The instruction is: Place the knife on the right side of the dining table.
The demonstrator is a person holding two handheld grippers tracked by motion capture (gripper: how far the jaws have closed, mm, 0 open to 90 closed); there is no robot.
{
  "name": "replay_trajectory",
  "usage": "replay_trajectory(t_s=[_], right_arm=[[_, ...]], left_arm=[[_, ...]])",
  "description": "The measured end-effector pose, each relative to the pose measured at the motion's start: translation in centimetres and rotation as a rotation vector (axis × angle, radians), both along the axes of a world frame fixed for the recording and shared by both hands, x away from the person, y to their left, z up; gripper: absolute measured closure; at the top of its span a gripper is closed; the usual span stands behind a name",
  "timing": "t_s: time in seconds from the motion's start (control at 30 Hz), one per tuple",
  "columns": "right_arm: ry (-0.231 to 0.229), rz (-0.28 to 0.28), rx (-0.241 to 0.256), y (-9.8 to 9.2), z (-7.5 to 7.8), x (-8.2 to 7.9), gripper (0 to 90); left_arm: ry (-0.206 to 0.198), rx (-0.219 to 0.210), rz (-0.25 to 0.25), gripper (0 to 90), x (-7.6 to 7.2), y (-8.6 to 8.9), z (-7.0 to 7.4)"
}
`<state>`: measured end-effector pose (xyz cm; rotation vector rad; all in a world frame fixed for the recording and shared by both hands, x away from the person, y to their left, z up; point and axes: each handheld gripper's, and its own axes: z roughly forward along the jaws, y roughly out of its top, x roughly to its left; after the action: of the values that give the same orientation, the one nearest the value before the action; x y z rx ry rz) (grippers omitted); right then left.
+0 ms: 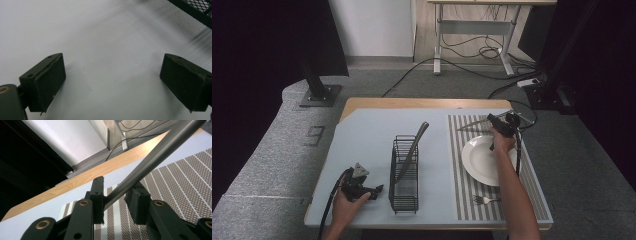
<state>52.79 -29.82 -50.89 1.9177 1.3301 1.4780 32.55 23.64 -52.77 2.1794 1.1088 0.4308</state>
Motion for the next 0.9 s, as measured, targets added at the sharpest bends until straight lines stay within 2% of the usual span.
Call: replay_trajectory(t_s=[0.37, 0.7, 0.9], right_arm=[[0.063, -0.019, -0.003, -0.1, -0.48, 0.07, 64.6], [0.083, -0.042, -0.013, 0.12, -0.39, 0.1, 63.7], [0.092, -0.055, -0.045, 0.42, -0.29, 0.11, 62.0]], left_arm=[[0.0, 0.0, 0.0, 5.6, 0.0, 0.0, 0.0], [0.0, 0.0, 0.0, 5.6, 0.0, 0.0, 0.0], [0.0, 0.0, 0.0, 5.6, 0.0, 0.0, 0.0]])
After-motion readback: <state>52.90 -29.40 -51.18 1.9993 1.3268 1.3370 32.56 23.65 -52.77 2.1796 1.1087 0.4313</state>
